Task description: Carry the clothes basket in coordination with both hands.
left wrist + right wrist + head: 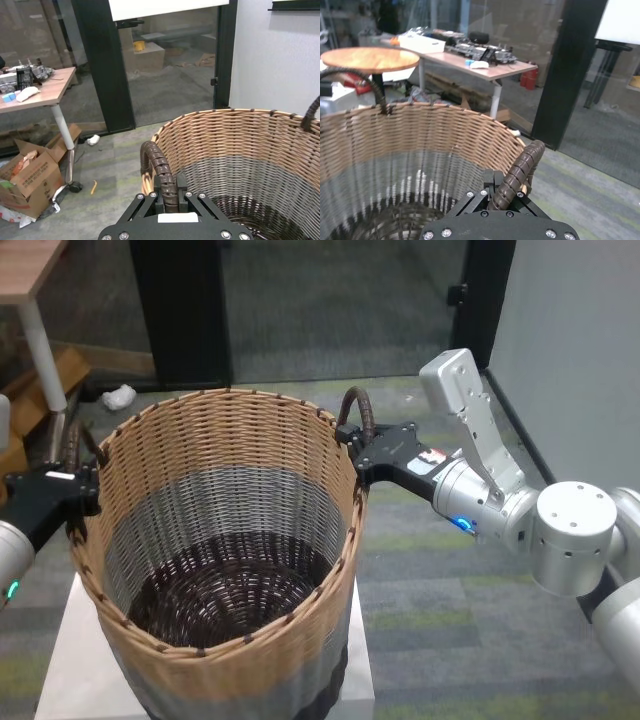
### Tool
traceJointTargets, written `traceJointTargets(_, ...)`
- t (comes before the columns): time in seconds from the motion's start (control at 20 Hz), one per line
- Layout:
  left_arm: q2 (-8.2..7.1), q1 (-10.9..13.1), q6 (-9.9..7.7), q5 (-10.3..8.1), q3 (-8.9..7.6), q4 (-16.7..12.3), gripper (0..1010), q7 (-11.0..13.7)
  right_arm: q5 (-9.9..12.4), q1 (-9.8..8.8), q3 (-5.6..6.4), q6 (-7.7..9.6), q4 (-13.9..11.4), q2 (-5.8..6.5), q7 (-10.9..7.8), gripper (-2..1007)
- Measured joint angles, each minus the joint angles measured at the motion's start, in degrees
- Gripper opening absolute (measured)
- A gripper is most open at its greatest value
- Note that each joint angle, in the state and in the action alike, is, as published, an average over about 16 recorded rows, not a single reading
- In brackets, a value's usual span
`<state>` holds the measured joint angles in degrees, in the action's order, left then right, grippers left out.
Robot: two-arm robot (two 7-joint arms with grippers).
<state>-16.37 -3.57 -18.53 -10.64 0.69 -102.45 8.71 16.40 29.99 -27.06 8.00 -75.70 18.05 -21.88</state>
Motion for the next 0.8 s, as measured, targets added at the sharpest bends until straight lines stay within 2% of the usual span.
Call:
traceJointTargets(0.35,0.30,-0.01,1.89,1.97,-0.19,0.96,167,-0.24,-0.29,-0.60,0.63,-2.11,2.15,-2.38,-0.18,10)
traceJointTargets(0.8,1.11,0.17,6.40,4.60,-0.78,3.47,167,-0.66,-1.19,-0.87,0.99,-5.70,5.71,-4.66,-0.99,10)
